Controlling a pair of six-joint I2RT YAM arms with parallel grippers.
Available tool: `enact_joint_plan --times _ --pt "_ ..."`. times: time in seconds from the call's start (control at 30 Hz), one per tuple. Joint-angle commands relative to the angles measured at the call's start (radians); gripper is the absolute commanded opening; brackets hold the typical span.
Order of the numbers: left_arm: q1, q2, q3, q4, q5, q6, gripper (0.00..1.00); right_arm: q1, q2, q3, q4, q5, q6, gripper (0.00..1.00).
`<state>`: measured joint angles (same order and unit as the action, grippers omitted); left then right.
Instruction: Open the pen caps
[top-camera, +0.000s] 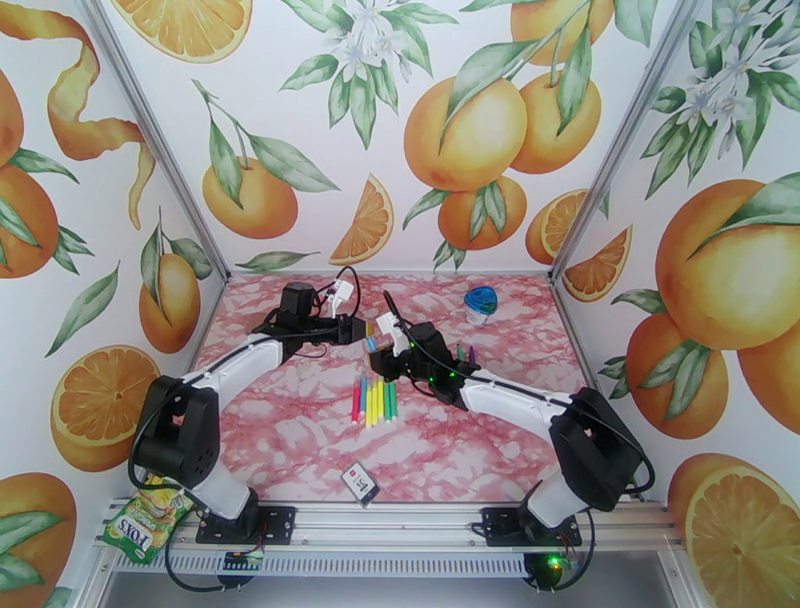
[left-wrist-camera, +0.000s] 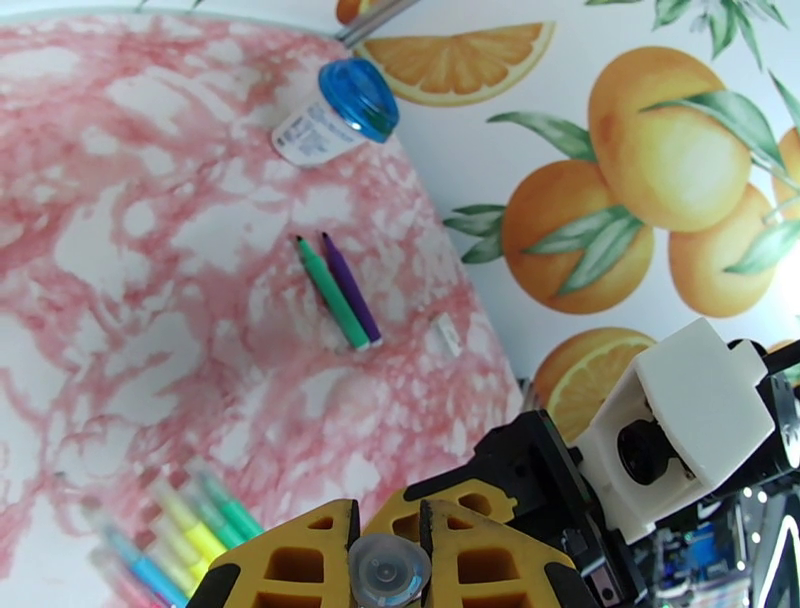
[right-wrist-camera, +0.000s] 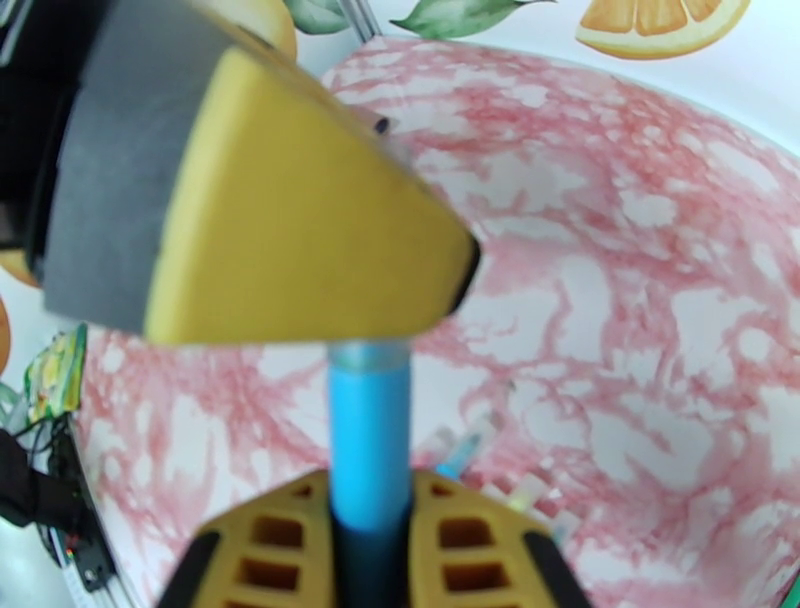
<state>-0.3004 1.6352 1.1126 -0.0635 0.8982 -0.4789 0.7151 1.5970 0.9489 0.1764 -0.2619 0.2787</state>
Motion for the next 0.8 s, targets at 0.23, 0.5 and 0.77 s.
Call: enact_joint_plan --times 0.23,0.5,0.77 --pt "0.077 -0.037 0.002 0.117 -0.202 -0.013 0.00 0.017 0.002 -0.024 -0.086 -0.016 -0.021 0.00" --pt "0.079 -0.035 0.019 0.121 -0.217 -0.024 0.00 0.023 0.000 -0.027 -0.088 -0.013 -0.028 0.00" --pt "0.085 -0.041 0.028 0.120 -0.252 -0.038 0.00 0.022 -0.005 -0.041 -0.086 -0.002 -0.030 0.00"
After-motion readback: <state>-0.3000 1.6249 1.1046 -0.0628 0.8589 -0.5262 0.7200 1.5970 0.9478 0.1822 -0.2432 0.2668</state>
